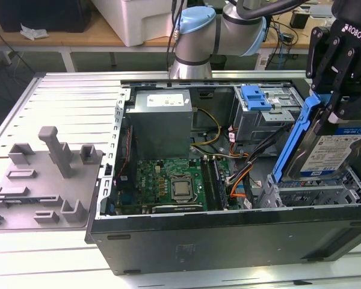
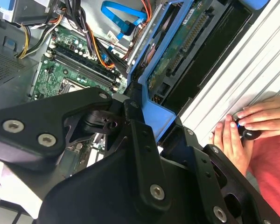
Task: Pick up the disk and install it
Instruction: 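Insert the disk into the insertion slot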
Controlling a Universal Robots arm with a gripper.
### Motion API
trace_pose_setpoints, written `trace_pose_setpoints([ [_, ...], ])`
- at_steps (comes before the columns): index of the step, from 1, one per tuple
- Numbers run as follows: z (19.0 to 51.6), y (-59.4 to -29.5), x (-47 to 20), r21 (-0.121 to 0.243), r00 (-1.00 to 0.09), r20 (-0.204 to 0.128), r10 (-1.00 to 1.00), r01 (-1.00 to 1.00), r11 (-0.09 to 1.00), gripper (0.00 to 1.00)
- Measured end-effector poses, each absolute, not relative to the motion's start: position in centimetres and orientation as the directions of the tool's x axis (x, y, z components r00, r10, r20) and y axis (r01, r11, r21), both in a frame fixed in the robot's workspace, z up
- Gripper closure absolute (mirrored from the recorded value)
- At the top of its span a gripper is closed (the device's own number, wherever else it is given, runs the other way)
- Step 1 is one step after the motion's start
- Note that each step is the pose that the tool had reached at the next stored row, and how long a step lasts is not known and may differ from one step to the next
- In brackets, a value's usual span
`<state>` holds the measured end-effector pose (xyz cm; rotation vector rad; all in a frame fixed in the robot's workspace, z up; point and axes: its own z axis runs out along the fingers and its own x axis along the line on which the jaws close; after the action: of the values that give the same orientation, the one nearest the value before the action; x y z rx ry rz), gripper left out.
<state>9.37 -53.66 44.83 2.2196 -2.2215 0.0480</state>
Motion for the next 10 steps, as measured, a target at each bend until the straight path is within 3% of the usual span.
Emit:
trace_pose_setpoints([
  [10, 44.59, -53.65, 9.37, -0.021, -0.001, 0.022, -1.0, -1.0, 0.001, 0.63],
])
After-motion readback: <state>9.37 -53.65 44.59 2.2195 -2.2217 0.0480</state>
